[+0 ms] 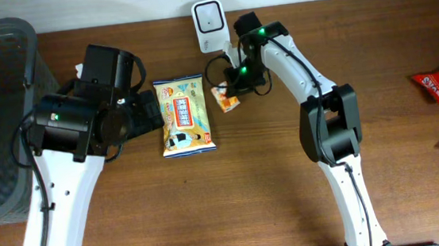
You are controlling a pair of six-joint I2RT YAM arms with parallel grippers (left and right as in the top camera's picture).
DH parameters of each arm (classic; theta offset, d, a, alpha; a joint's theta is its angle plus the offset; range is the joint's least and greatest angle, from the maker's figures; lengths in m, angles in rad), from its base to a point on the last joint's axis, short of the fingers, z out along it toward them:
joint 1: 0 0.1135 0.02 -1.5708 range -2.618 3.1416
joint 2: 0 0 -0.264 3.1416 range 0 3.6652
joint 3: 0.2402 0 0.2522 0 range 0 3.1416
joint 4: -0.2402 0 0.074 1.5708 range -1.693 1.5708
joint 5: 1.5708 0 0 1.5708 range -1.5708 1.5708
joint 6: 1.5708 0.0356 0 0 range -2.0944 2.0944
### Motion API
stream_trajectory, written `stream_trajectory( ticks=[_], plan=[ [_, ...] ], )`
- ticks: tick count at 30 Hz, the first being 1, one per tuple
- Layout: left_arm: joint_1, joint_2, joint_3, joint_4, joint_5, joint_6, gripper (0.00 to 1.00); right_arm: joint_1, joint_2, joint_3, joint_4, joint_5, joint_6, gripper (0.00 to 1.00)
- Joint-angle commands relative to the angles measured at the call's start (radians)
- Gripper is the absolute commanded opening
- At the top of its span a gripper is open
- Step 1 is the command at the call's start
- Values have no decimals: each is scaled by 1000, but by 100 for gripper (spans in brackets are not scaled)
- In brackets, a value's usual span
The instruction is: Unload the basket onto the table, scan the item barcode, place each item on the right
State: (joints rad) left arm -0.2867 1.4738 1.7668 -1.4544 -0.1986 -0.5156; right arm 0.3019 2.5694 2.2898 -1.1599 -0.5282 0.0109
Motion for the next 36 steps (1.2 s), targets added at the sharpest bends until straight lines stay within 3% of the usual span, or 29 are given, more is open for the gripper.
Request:
stream_trajectory(
  ticks=[1, 2, 4, 7, 10, 12, 13, 16, 26, 27, 29, 31, 33, 36],
  plan=[
    [2, -6, 5, 2, 0, 8, 99, -66, 18, 58, 21, -422, 5, 4],
    [2, -6, 5, 2, 0, 8, 99, -108, 18, 59, 50, -620, 6, 4],
    [2, -6, 5, 2, 0, 8, 99, -165, 18, 59, 49, -814, 6, 4],
    [2, -6, 5, 2, 0, 8, 99, -183, 18, 59, 49, -921, -52, 4],
    [2, -6, 5, 2, 0, 8, 99, -172, 18, 59, 50, -934, -135, 4],
    [2, -6, 5, 2, 0, 8, 99, -171, 18, 59, 78, -931, -104, 4],
    [2, -6, 5, 2, 0, 8, 99, -171, 18, 59, 157, -932, 29, 4],
    [2, -6, 5, 2, 0, 8, 99, -171, 18, 59, 375, -932, 241, 4],
    [2, -6, 5, 2, 0, 8, 99, -171, 18, 59, 416, -1024, 256, 4],
    [2, -6, 5, 2, 0, 8, 99, -171, 18, 59, 429, -979, 261, 4],
    [2, -6, 5, 2, 0, 8, 99, -171, 18, 63, 504, -687, 420, 4],
    [2, -6, 5, 2, 0, 8, 99, -171, 18, 109, 566, -475, 470, 4],
    [2, -6, 5, 2, 0, 8, 99, -164, 18, 222, 510, -148, 469, 4],
    [2, -6, 5, 2, 0, 8, 99, -116, 18, 344, 425, 335, 338, 4]
  ],
)
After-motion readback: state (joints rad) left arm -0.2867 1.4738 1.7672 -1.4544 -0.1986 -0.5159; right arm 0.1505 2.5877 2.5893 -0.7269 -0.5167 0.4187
